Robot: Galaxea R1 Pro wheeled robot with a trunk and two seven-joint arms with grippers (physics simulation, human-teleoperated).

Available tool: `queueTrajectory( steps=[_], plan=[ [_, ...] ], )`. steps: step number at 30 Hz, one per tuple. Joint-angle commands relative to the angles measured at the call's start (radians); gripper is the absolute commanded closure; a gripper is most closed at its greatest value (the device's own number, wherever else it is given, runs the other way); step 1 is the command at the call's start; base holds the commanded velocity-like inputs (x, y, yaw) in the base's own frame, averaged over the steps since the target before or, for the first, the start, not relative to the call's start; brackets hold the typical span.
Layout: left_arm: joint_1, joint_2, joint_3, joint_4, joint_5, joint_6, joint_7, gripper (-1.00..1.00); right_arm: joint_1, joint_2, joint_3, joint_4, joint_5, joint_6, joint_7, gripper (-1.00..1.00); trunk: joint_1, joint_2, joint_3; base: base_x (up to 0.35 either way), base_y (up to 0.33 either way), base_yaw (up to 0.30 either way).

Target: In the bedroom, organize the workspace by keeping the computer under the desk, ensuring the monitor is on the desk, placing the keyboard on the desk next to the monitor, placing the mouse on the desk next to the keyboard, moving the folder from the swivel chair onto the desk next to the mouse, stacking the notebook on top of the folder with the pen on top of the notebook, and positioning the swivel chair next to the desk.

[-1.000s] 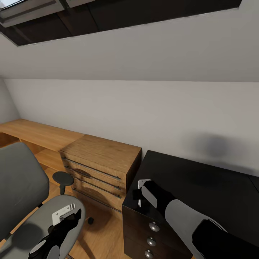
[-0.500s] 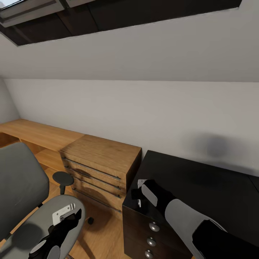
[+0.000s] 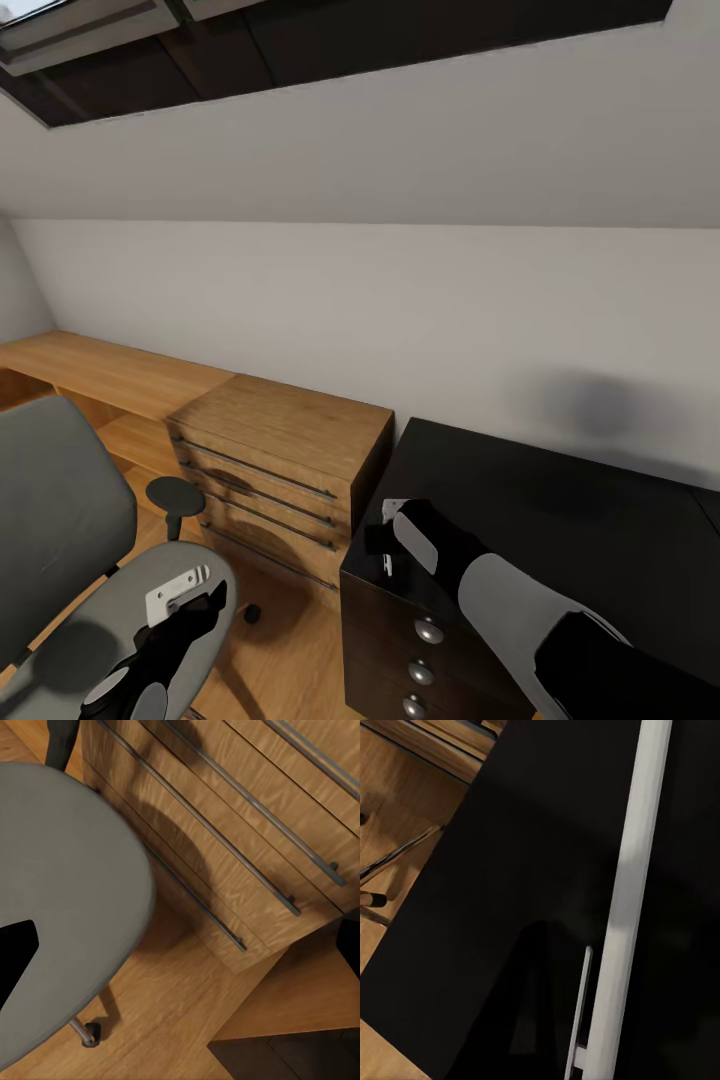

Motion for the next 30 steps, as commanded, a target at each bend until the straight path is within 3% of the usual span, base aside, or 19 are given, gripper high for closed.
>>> queueTrajectory(
  steps=[1,30],
  plan=[
    [0.000,-0.001,0.001,-0.002,0.011,0.003,0.006,-1.00,0.000,0.000,0.004,0.058,-0.039,0.003,-0.010,1.00,0.000,0.000,-0.001,0.000,0.000,0.000],
    [0.000,-0.001,0.001,-0.001,0.011,0.005,0.006,-1.00,0.000,0.000,0.004,0.067,-0.041,0.054,-0.010,1.00,0.000,0.000,-0.001,0.000,0.000,0.000]
  ],
)
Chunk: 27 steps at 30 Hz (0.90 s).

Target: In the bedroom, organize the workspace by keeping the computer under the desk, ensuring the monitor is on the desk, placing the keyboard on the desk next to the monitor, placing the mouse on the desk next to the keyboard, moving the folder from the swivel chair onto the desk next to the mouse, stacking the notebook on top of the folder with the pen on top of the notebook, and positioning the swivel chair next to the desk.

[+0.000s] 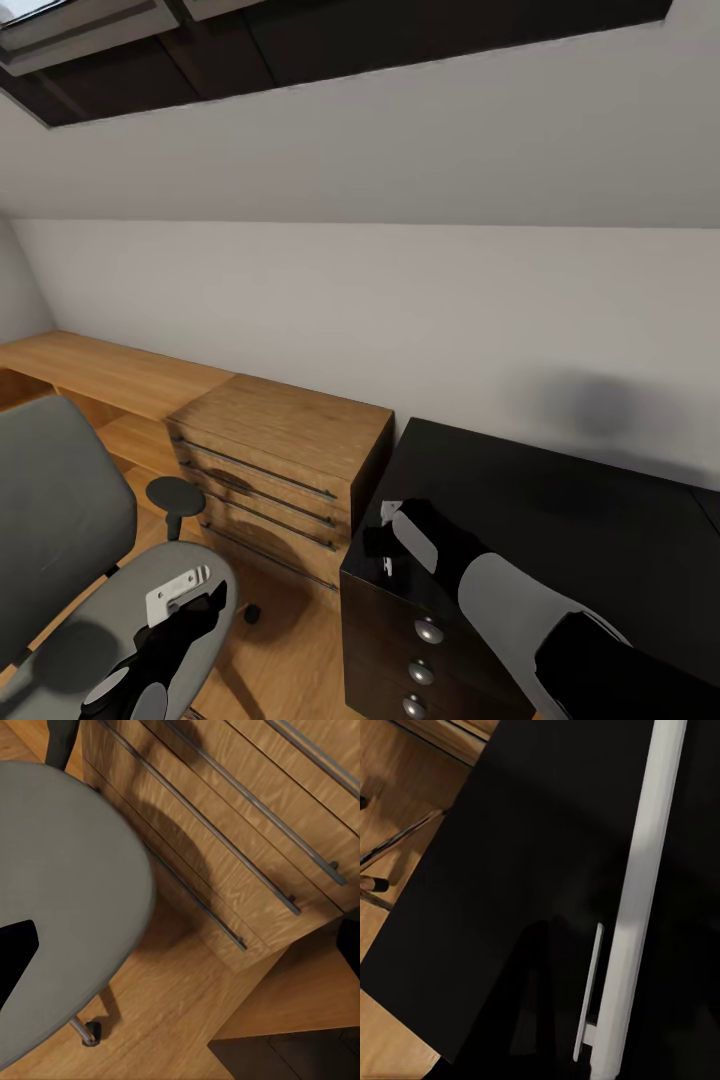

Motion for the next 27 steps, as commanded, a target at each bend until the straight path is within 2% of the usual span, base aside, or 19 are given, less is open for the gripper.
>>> queueTrajectory(
  steps=[1,10,16,27],
  plan=[
    [0.000,-0.001,0.001,-0.002,0.011,0.003,0.006,-1.00,0.000,0.000,0.004,0.078,-0.036,0.004,-0.010,1.00,0.000,0.000,-0.001,0.000,0.000,0.000],
    [0.000,-0.001,0.001,-0.002,0.011,0.003,0.006,-1.00,0.000,0.000,0.000,0.078,-0.036,0.005,-0.010,1.00,0.000,0.000,-0.001,0.000,0.000,0.000],
    [0.000,-0.001,0.001,-0.001,0.011,0.003,0.006,-1.00,0.000,0.000,0.000,0.078,-0.036,0.005,-0.010,1.00,-0.023,0.042,0.018,0.000,0.000,0.000],
    [0.000,-0.001,0.001,-0.001,0.011,0.003,0.006,-1.00,0.000,0.000,0.000,0.077,-0.036,0.005,-0.010,1.00,-0.023,0.042,0.018,0.000,0.000,0.000]
  ],
)
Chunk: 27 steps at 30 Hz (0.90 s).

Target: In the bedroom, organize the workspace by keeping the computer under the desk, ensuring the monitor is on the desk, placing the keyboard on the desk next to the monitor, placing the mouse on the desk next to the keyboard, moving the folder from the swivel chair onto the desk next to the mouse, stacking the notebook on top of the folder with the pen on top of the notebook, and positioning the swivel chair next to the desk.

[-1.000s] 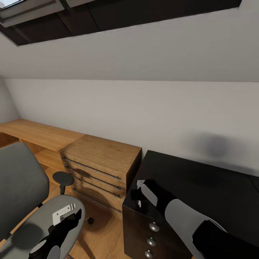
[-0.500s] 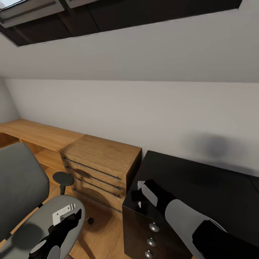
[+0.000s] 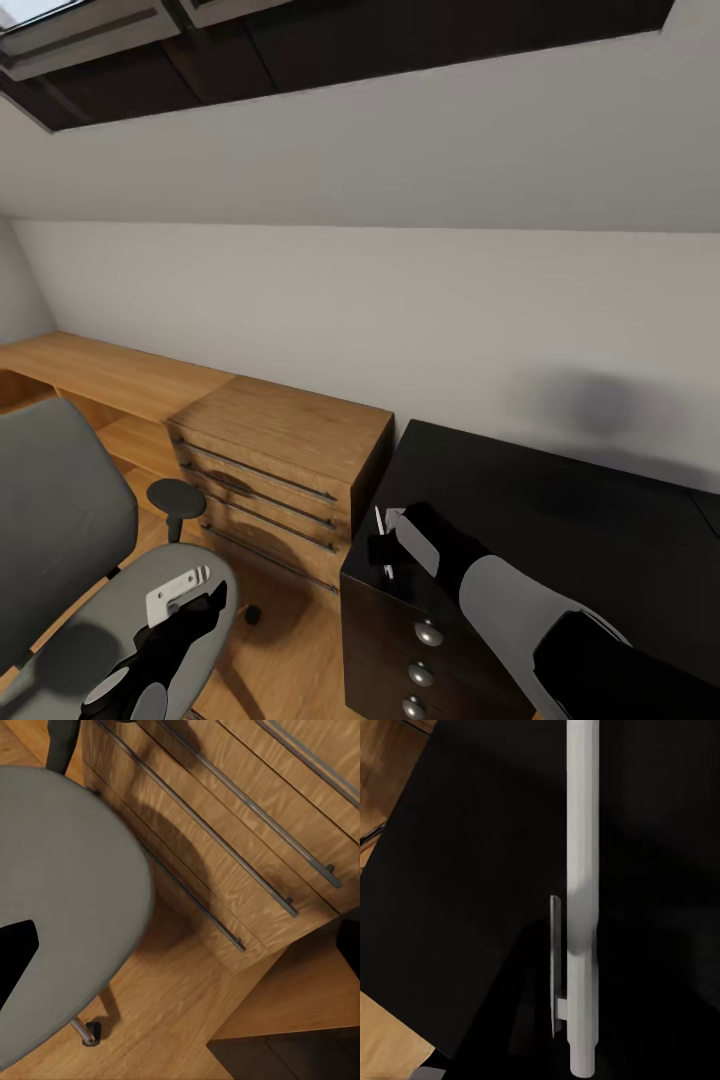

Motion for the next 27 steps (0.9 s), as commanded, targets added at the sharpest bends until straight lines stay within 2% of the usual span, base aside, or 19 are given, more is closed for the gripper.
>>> queueTrajectory(
  steps=[1,15,27],
  plan=[
    [0.000,-0.001,0.001,-0.002,0.011,0.003,0.006,-1.00,0.000,0.000,0.005,0.029,-0.032,0.003,-0.008,1.00,0.000,0.000,-0.001,0.000,0.000,0.000],
    [0.000,-0.001,0.001,-0.002,0.011,0.003,0.006,-1.00,0.000,0.000,0.005,0.027,-0.032,0.003,-0.008,1.00,0.000,0.000,-0.001,0.000,0.000,0.000],
    [0.000,-0.002,-0.006,0.001,0.010,0.003,0.004,-1.00,0.000,0.000,0.006,0.022,-0.030,-0.001,-0.009,1.00,-0.046,0.084,0.036,0.000,0.000,0.000]
  ],
)
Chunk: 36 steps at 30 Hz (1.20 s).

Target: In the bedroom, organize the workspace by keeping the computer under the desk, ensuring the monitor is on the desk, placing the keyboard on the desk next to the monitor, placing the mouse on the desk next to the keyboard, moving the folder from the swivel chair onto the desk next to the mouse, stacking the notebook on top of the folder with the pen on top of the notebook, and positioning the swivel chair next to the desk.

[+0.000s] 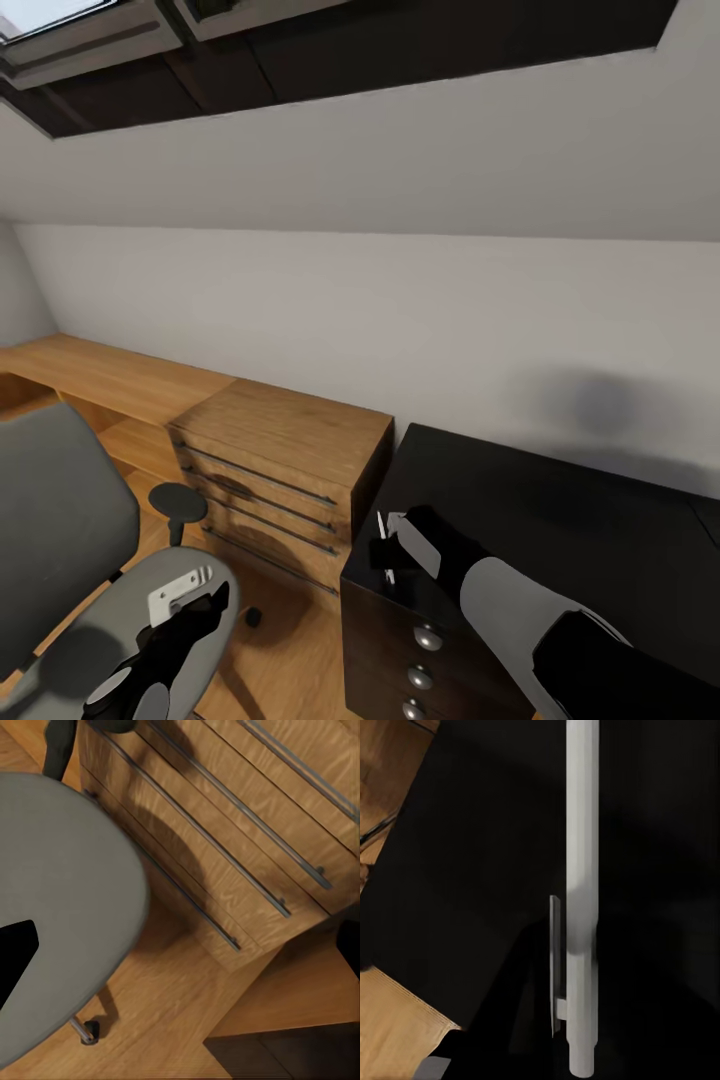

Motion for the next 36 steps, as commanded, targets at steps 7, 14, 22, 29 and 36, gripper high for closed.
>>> queueTrajectory(
  steps=[7,14,22,29,36],
  plan=[
    [0.000,0.000,-0.047,0.006,0.007,0.002,0.007,-1.00,-0.001,0.000,0.008,-0.051,-0.007,-0.004,-0.014,1.00,-0.027,0.049,0.021,0.000,0.000,0.000],
    [0.000,-0.001,-0.063,0.021,0.007,0.000,0.007,-1.00,-0.001,0.000,0.009,-0.097,-0.007,-0.005,-0.018,1.00,-0.054,0.098,0.043,0.000,0.000,0.000],
    [0.000,-0.001,-0.077,0.031,0.006,-0.002,0.007,-1.00,0.000,0.000,0.009,-0.144,-0.007,-0.006,-0.097,1.00,-0.084,0.154,0.068,-0.160,0.000,0.000],
    [0.000,-0.001,-0.082,0.047,0.006,-0.003,0.009,-1.00,0.021,-0.001,0.008,-0.228,-0.008,-0.006,-0.227,1.00,-0.111,0.203,0.090,-0.315,0.000,0.000],
    [0.000,0.000,-0.124,0.059,0.004,-0.004,0.012,-1.00,0.092,-0.058,0.010,-0.407,-0.007,-0.006,-0.309,1.00,-0.138,0.252,0.112,-0.336,0.000,0.000]
  ],
)
